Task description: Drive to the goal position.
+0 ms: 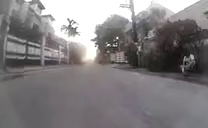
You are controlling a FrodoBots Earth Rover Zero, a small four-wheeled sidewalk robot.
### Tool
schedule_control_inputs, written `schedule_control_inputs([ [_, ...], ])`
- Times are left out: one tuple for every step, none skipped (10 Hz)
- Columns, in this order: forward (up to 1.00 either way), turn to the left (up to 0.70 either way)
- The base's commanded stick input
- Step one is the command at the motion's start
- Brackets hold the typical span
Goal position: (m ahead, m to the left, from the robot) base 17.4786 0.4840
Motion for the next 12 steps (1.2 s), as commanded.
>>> schedule_control_inputs([
  [1.0, 0.01],
  [1.0, 0.01],
  [1.0, 0.01],
  [1.0, 0.01],
  [1.0, 0.01],
  [1.0, 0.01],
  [1.0, -0.23],
  [1.0, -0.39],
  [1.0, -0.27],
  [1.0, -0.09],
  [1.0, 0.01],
  [1.0, 0.01],
])
